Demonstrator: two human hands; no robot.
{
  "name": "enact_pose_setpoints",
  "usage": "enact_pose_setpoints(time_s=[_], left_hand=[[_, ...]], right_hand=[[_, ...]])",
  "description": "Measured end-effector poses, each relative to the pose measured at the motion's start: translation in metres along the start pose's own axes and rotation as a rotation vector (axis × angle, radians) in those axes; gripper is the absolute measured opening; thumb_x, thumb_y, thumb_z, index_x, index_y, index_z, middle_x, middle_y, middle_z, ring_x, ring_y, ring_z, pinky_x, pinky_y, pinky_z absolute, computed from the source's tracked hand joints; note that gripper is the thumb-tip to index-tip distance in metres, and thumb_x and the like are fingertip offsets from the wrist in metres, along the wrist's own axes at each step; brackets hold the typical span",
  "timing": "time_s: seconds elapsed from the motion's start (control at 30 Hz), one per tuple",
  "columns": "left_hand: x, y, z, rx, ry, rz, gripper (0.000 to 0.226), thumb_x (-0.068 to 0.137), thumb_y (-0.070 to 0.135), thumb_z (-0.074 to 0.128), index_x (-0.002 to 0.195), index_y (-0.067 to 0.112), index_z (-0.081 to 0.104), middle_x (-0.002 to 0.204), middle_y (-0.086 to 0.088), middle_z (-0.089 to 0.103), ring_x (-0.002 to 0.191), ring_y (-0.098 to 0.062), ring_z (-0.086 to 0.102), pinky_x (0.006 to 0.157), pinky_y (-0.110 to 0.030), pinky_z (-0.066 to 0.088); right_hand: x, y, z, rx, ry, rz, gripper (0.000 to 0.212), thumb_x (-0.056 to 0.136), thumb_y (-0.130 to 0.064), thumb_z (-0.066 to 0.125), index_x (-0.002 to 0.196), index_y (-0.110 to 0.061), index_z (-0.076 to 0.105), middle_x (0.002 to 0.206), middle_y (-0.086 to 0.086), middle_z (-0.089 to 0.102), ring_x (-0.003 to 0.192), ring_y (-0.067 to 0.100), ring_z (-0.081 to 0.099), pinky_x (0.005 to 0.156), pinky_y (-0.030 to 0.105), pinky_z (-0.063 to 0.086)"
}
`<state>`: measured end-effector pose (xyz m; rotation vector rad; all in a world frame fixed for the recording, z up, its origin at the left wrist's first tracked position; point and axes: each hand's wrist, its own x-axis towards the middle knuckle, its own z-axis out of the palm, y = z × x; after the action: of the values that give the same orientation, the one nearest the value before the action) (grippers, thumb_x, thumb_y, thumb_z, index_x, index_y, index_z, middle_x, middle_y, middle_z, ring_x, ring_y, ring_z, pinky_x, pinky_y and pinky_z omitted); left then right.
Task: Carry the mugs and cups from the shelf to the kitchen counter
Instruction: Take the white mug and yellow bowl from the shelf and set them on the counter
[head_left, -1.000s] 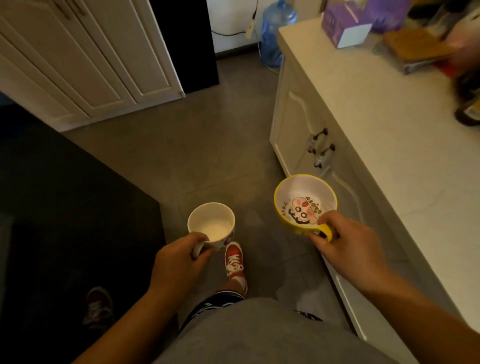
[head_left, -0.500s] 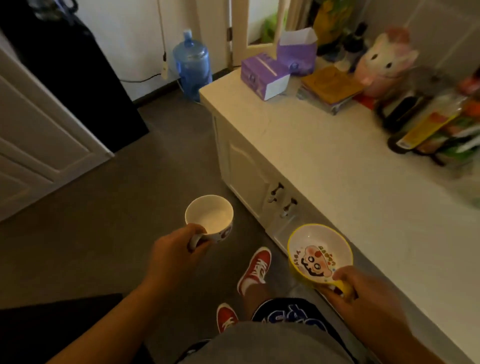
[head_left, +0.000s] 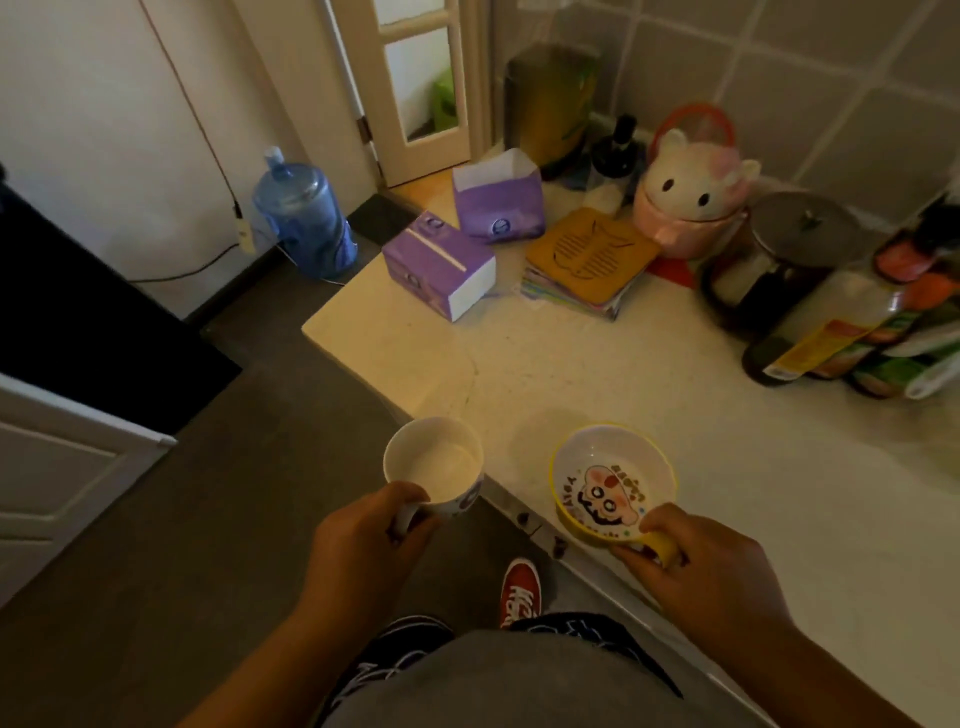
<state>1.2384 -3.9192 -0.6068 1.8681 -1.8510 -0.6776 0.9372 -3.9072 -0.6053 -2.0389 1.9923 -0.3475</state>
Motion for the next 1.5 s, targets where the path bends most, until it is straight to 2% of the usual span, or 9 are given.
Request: enact_pose_setpoints(time_s=[0.17,0.3,0.53,0.7,0.83,0.97,1.13,1.37,1.5], left_hand=[[0.065,0.007,0.004,0.002,-0.048,0.087,0.021,0.073,0.023,0.081,0.091,0.028,0.069,0.074,0.020,0.061,0.060,0.001,0.060,0.053,-0.012,0.045],[0.119,0.010,0.013,0.042,-0.145,0.161,0.014,0.080,0.035,0.075,0.091,0.029,0.068,0.079,0.011,0.070,0.067,-0.006,0.062,0.055,-0.024,0.050],[0.202,0.020,0.038,0.078,-0.315,0.388,0.012,0.080,0.042,0.071,0.086,0.037,0.063,0.070,0.016,0.065,0.059,0.002,0.055,0.053,-0.007,0.035],[0.234,0.028,0.069,0.053,-0.393,0.530,0.012,0.079,0.039,0.074,0.082,0.032,0.064,0.065,0.012,0.067,0.053,0.004,0.052,0.050,-0.006,0.032],[0.244,0.038,0.093,0.049,-0.425,0.584,0.012,0.079,0.036,0.074,0.080,0.028,0.065,0.062,0.007,0.068,0.052,-0.005,0.060,0.046,-0.020,0.044],[0.244,0.049,0.111,0.076,-0.421,0.616,0.014,0.079,0.034,0.076,0.077,0.026,0.065,0.060,0.005,0.069,0.052,-0.009,0.063,0.048,-0.022,0.046],[0.242,0.062,0.122,0.065,-0.417,0.626,0.014,0.080,0.032,0.074,0.077,0.023,0.064,0.061,0.004,0.069,0.054,-0.012,0.064,0.048,-0.026,0.050],[0.234,0.069,0.127,-0.021,-0.401,0.555,0.010,0.080,0.025,0.075,0.077,0.023,0.066,0.058,0.015,0.059,0.052,-0.001,0.054,0.049,-0.007,0.032],[0.232,0.069,0.129,-0.051,-0.415,0.546,0.006,0.083,0.025,0.073,0.082,0.025,0.066,0.057,0.018,0.055,0.049,0.004,0.049,0.050,-0.003,0.031]], right_hand=[[0.036,0.003,0.000,0.011,0.066,0.059,0.032,0.057,-0.038,0.089,0.072,-0.022,0.066,0.052,-0.004,0.063,0.039,0.012,0.052,0.041,0.009,0.026],[0.056,0.006,0.007,-0.004,0.136,0.167,0.030,0.059,-0.037,0.088,0.075,-0.021,0.068,0.054,-0.003,0.065,0.041,0.013,0.056,0.040,0.012,0.029],[0.082,-0.006,0.018,-0.046,0.201,0.449,0.028,0.067,-0.042,0.082,0.082,-0.024,0.067,0.056,-0.004,0.066,0.041,0.009,0.046,0.040,0.013,0.029],[0.091,-0.010,0.026,-0.073,0.240,0.580,0.029,0.067,-0.043,0.082,0.082,-0.024,0.065,0.055,-0.003,0.067,0.039,0.016,0.055,0.037,0.017,0.034],[0.090,-0.008,0.027,-0.068,0.269,0.660,0.029,0.071,-0.045,0.078,0.084,-0.027,0.060,0.058,-0.005,0.069,0.040,0.013,0.052,0.036,0.018,0.037],[0.087,-0.004,0.025,-0.069,0.270,0.698,0.030,0.072,-0.046,0.076,0.087,-0.024,0.062,0.062,-0.003,0.071,0.045,0.017,0.062,0.040,0.026,0.050],[0.077,0.002,0.022,-0.053,0.254,0.737,0.031,0.075,-0.046,0.074,0.093,-0.023,0.064,0.070,-0.003,0.074,0.052,0.015,0.065,0.044,0.028,0.054],[0.071,0.011,0.020,-0.051,0.223,0.732,0.031,0.077,-0.048,0.071,0.096,-0.023,0.065,0.073,-0.004,0.074,0.053,0.013,0.065,0.045,0.028,0.054],[0.072,0.016,0.016,-0.050,0.223,0.691,0.030,0.078,-0.046,0.071,0.094,-0.021,0.065,0.072,-0.003,0.074,0.052,0.014,0.064,0.043,0.027,0.052]])
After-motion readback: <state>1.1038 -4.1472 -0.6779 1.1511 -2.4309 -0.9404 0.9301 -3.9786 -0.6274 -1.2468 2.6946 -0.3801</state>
